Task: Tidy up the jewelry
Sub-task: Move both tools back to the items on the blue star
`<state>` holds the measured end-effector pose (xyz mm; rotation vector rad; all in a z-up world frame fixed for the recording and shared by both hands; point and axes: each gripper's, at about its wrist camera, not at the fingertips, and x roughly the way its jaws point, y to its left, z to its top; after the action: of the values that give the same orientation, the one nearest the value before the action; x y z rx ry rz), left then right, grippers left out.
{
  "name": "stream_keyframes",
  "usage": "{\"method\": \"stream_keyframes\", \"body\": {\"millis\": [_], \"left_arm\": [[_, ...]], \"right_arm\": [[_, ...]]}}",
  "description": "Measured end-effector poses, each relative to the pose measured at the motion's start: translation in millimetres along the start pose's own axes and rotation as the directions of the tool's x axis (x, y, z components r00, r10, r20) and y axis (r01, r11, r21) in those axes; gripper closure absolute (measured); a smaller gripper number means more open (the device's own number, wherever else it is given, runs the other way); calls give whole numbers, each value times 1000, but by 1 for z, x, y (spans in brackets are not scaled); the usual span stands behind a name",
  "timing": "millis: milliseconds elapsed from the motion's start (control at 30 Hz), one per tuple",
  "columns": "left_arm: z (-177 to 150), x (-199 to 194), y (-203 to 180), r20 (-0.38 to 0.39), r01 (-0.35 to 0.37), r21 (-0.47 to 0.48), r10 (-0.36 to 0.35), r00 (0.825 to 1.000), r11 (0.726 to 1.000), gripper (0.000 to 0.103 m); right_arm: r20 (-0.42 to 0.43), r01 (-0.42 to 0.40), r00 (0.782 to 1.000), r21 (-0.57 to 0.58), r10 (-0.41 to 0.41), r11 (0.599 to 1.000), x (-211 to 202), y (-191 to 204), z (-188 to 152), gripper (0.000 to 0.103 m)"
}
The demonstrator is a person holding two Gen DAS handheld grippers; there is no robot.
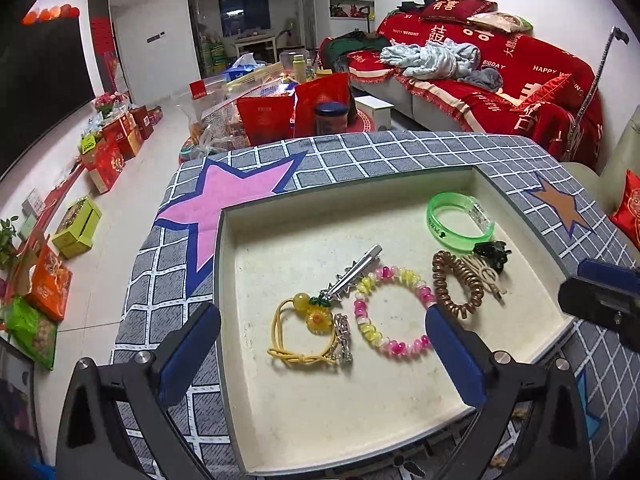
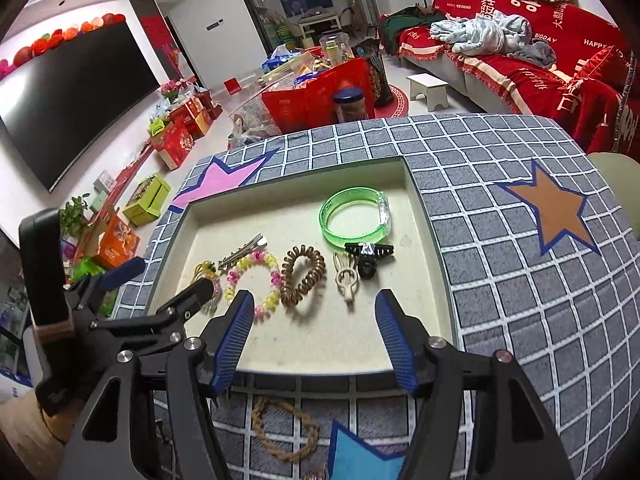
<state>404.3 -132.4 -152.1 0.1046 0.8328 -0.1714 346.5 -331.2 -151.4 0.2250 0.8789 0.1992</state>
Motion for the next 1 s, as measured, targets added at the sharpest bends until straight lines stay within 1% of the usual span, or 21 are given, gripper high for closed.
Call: {"method": "stream_keyframes", "body": {"millis": [133, 267, 367, 567, 767, 1000], "left_arm": [[-3, -13, 3, 25, -4, 4, 4, 1000, 1000, 0], [-13, -32, 4, 40, 7, -7, -7, 999, 1000, 0], [-25, -45, 4, 33, 40, -24, -40, 999, 999, 0], [-50, -64, 1, 15, 82, -57, -82, 997, 995, 0], [-75, -71, 1, -19, 82, -97, -85, 996, 992, 0], [-93, -71, 8, -54, 56, -126, -63, 997, 990, 0]], "right_arm": [[-9, -3, 1000, -17, 2, 1000, -11, 4, -18, 36], [-49, 9, 999, -26, -10, 1000, -18, 4, -49, 36], [-86, 19, 996, -21, -21, 1000, -20, 3, -68, 36], [-124, 54, 991, -39, -59, 998, -19, 2, -105, 36], [-140, 68, 987, -43, -74, 997, -13, 4, -118, 36], [-126, 94, 986, -97, -106, 991, -7, 17, -123, 36]]}}
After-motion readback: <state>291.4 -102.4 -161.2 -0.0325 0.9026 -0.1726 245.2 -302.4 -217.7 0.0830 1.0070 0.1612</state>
